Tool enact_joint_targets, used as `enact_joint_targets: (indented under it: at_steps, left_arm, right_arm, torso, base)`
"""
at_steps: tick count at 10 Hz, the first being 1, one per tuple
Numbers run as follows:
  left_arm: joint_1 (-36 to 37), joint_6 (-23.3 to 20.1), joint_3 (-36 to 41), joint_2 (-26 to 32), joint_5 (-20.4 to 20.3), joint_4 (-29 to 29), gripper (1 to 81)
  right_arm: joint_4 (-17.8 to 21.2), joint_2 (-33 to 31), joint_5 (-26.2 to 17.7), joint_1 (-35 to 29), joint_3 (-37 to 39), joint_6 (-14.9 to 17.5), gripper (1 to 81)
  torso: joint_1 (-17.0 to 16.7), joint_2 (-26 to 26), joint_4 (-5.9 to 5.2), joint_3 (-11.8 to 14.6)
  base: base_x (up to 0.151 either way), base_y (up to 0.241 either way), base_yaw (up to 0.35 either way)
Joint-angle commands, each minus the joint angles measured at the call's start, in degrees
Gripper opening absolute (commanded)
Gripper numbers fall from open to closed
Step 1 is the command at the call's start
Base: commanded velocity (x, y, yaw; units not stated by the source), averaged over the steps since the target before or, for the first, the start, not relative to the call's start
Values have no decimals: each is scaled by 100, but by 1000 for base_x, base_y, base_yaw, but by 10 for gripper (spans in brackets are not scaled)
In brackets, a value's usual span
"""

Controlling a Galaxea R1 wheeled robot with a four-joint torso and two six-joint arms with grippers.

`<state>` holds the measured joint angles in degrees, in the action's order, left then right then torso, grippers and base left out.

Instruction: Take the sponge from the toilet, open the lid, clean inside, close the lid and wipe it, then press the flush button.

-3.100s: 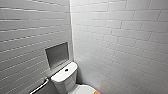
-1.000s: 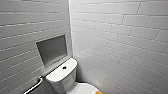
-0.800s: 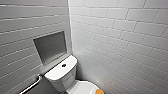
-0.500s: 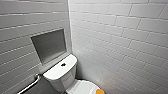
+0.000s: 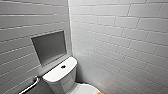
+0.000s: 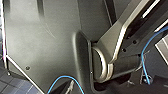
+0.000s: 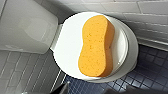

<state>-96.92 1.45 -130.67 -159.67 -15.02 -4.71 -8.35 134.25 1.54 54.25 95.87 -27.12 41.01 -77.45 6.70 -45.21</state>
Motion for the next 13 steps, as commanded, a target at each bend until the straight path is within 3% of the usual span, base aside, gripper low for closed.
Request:
enact_joint_targets:
  at_steps: [1, 2, 4, 5, 10, 11, 12, 13]
  left_arm:
    - [-139, 4, 85, -21, 227, -48, 811]
    - [-166, -4, 85, -56, 227, -66, 811]
    - [-306, -4, 85, -126, 227, -74, 811]
    - [-403, -22, 77, -179, 227, -74, 811]
    - [-851, -22, -2, -241, 106, -30, 811]
    - [-930, -22, -2, -250, 34, -57, 811]
    - [-974, -22, -2, -250, 34, -74, 811]
    - [-1000, -22, -2, -250, 34, -74, 811]
  right_arm:
    - [-61, -54, -338, -691, 142, -21, 811]
    - [-9, -89, -338, -717, 142, -21, 811]
    - [26, -185, -338, -788, 80, -21, 811]
    - [52, -221, -338, -831, 89, -64, 811]
    - [202, 156, -390, -1025, 518, -144, 811]
    - [202, 341, -504, -1068, 712, -135, 811]
    - [193, 464, -540, -1095, 810, -135, 811]
    - [202, 500, -549, -1148, 836, -135, 811]
  torso:
    - [362, -562, 0, -534]
    - [450, -715, 0, -577]
    - [645, -1028, 0, -341]
    - [363, -579, 0, -415]
    - [527, -853, 0, -483]
    - [527, -855, 0, -757]
    - [898, -1428, 0, -914]
    - [905, -1443, 0, -549]
  base:
    - [0, 0, 0]
    - [0, 0, 0]
    - [0, 0, 0]
    - [0, 0, 0]
    - [0, 0, 0]
    - [0, 0, 0]
    - [0, 0, 0]
    - [0, 0, 0]
